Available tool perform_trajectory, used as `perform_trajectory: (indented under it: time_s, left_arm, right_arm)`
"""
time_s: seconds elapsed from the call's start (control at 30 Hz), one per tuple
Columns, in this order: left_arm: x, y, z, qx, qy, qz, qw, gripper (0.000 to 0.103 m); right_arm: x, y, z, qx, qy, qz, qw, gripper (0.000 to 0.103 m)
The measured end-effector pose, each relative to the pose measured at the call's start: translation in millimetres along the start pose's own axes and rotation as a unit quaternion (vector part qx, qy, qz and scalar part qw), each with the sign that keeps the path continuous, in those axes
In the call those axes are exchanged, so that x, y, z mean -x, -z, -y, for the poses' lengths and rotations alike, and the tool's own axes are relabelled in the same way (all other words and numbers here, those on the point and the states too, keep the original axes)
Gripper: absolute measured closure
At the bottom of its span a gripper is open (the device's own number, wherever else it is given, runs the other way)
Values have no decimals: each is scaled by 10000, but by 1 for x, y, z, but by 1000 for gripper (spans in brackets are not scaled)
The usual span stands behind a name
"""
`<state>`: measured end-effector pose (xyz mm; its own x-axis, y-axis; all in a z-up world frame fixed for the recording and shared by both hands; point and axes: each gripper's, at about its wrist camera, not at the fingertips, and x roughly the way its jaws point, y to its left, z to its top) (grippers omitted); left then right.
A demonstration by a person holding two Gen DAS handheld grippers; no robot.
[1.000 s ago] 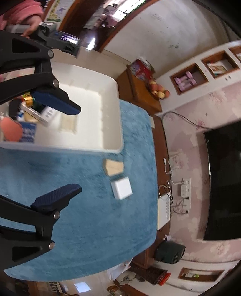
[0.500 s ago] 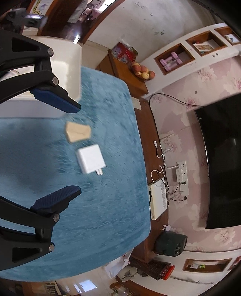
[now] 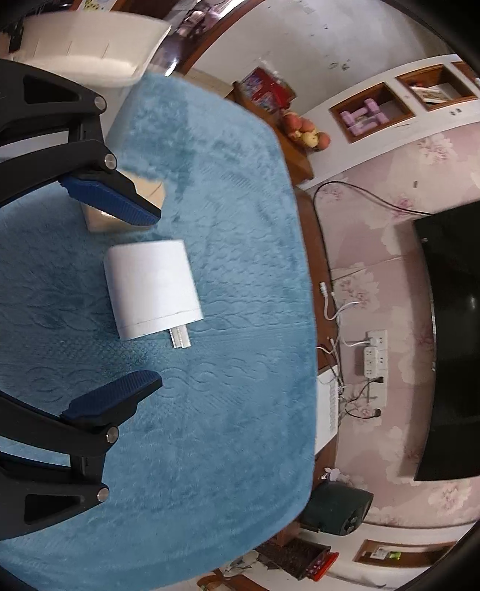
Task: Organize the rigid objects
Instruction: 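Move the right tool to the white charger cube and grasp it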
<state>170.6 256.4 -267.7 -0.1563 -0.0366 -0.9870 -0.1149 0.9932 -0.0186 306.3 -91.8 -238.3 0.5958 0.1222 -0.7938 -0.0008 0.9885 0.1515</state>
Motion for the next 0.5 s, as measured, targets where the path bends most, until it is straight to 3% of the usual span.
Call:
perform_trajectory:
  time_s: [0.37,0.5]
  left_arm:
    - [0,2,-8,235,-8,45,9997,92]
    - [1,1,-8,241,-11,57,9997,92]
  right_arm:
    - [-27,6,-2,94,27,-142,9999,22]
    - [-29,6,-4,203,160,-152,9996,37]
